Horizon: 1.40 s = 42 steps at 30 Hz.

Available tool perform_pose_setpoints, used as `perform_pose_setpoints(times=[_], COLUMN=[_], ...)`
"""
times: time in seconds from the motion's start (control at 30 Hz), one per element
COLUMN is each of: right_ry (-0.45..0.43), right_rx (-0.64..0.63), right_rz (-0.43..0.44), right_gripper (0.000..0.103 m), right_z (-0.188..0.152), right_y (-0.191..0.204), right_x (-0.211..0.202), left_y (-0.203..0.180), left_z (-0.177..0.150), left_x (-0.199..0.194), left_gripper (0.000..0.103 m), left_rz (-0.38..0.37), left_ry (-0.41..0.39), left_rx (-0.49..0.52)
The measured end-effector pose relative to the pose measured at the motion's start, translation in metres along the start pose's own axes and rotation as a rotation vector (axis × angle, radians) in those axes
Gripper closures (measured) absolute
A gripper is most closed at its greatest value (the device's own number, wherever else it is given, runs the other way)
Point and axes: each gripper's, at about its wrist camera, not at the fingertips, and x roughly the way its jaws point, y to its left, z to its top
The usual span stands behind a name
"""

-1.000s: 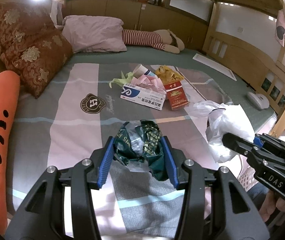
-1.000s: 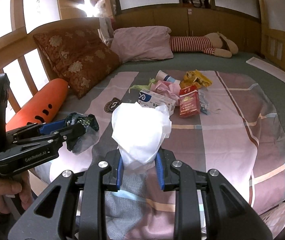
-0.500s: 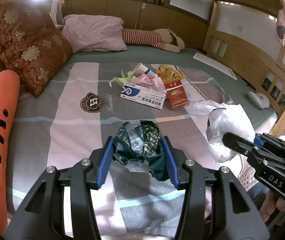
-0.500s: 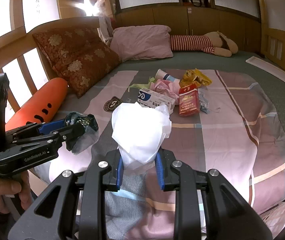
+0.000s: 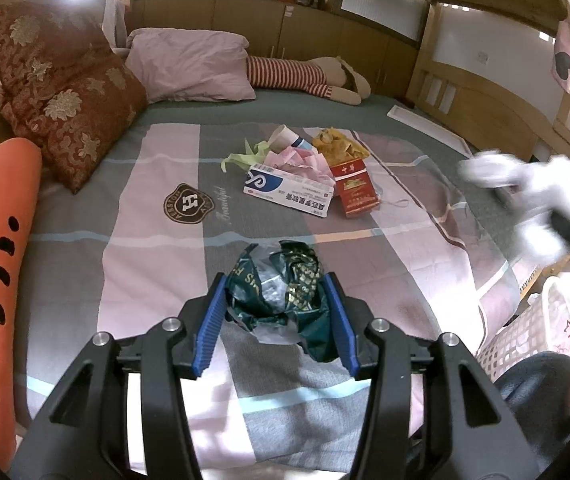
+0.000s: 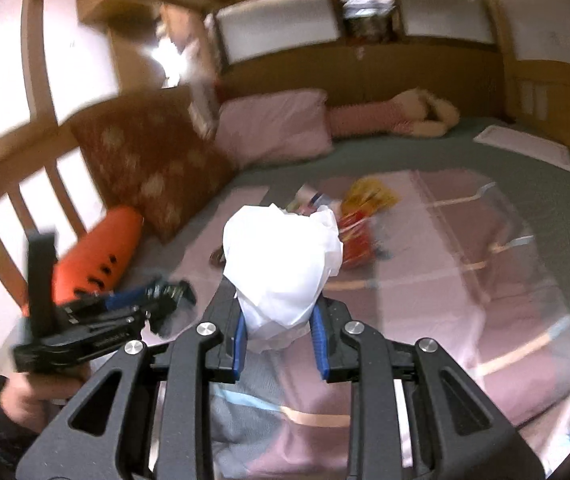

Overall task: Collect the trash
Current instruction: 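Carry both items over the wastebasket and open both tools to drop them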

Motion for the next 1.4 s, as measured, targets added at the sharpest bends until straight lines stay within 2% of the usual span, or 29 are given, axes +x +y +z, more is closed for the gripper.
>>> perform_pose_setpoints(times=[0.07, 0.2, 0.27, 0.37, 0.4, 0.43, 0.47, 0.53, 0.57, 0.6, 0.63, 0.67, 0.7, 0.73, 0.83, 0.9, 0.93, 0.97, 1.07, 1.17, 1.27, 1.33, 1.4], right_ry=[-0.039, -0.066, -0.037, 0.026, 0.066, 0.108, 0.161, 0.19, 0.163, 0.07, -0.005, -0.104, -0.188, -0.231, -0.327, -0.387, -0.411, -0.419, -0.391, -0.356, -0.308, -0.268, -0.217], right_rx=[0.013, 0.04, 0.078, 0.145, 0.165, 0.178, 0.194, 0.217, 0.233, 0.276, 0.314, 0.36, 0.394, 0.409, 0.428, 0.429, 0.422, 0.412, 0.379, 0.367, 0.37, 0.355, 0.33], right_rz=[-0.053, -0.253, -0.379, -0.496, -0.517, -0.52, -0.519, -0.558, -0.588, -0.608, -0.608, -0.606, -0.606, -0.606, -0.611, -0.605, -0.595, -0.588, -0.56, -0.54, -0.478, -0.432, -0.373], right_gripper=[0.075, 0.075, 0.075, 0.075, 0.075, 0.07, 0.06, 0.054, 0.054, 0.053, 0.043, 0.027, 0.022, 0.018, 0.018, 0.018, 0.018, 0.018, 0.018, 0.018, 0.018, 0.018, 0.018], right_z=[0.003, -0.009, -0.028, -0.062, -0.074, -0.083, -0.094, -0.105, -0.105, -0.101, -0.096, -0.091, -0.086, -0.082, -0.063, -0.056, -0.053, -0.051, -0.048, -0.05, -0.052, -0.05, -0.043], right_y=[-0.023, -0.088, -0.128, -0.176, -0.19, -0.2, -0.21, -0.221, -0.224, -0.226, -0.226, -0.227, -0.227, -0.227, -0.224, -0.217, -0.214, -0.21, -0.204, -0.2, -0.186, -0.171, -0.153], right_x=[-0.033, -0.1, -0.127, -0.15, -0.151, -0.149, -0.145, -0.144, -0.148, -0.163, -0.175, -0.191, -0.205, -0.214, -0.237, -0.249, -0.257, -0.26, -0.255, -0.246, -0.219, -0.193, -0.162], left_y=[0.0, -0.004, -0.011, -0.03, -0.041, -0.055, -0.073, -0.108, -0.135, -0.166, -0.188, -0.219, -0.248, -0.281, -0.352, -0.381, -0.393, -0.404, -0.403, -0.372, -0.308, -0.272, -0.218], left_z=[0.0, 0.001, 0.002, 0.005, 0.007, 0.01, 0.013, 0.018, 0.02, 0.021, 0.021, 0.02, 0.018, 0.015, -0.001, -0.012, -0.017, -0.022, -0.026, -0.012, 0.019, 0.033, 0.044], left_x=[-0.001, 0.001, 0.005, 0.008, 0.008, 0.007, 0.006, 0.005, 0.004, 0.002, 0.0, -0.005, -0.01, -0.016, -0.024, -0.025, -0.026, -0.027, -0.029, -0.023, -0.018, -0.019, -0.021], left_gripper=[0.053, 0.053, 0.053, 0.053, 0.053, 0.053, 0.053, 0.053, 0.053, 0.053, 0.053, 0.053, 0.053, 0.053, 0.05, 0.035, 0.016, 0.01, 0.009, 0.008, 0.005, 0.004, 0.004], left_rz=[0.0, -0.007, -0.035, -0.092, -0.135, -0.18, -0.213, -0.264, -0.31, -0.363, -0.399, -0.445, -0.487, -0.54, -0.653, -0.694, -0.708, -0.714, -0.682, -0.658, -0.594, -0.541, -0.43], left_ry=[-0.003, 0.002, 0.014, 0.021, 0.023, 0.026, 0.03, 0.044, 0.056, 0.075, 0.089, 0.097, 0.101, 0.116, 0.185, 0.215, 0.226, 0.219, 0.175, 0.167, 0.121, 0.085, 0.022], left_rx=[0.005, 0.015, 0.025, 0.053, 0.053, 0.061, 0.083, 0.132, 0.166, 0.208, 0.241, 0.285, 0.326, 0.377, 0.478, 0.505, 0.51, 0.519, 0.539, 0.476, 0.342, 0.286, 0.24])
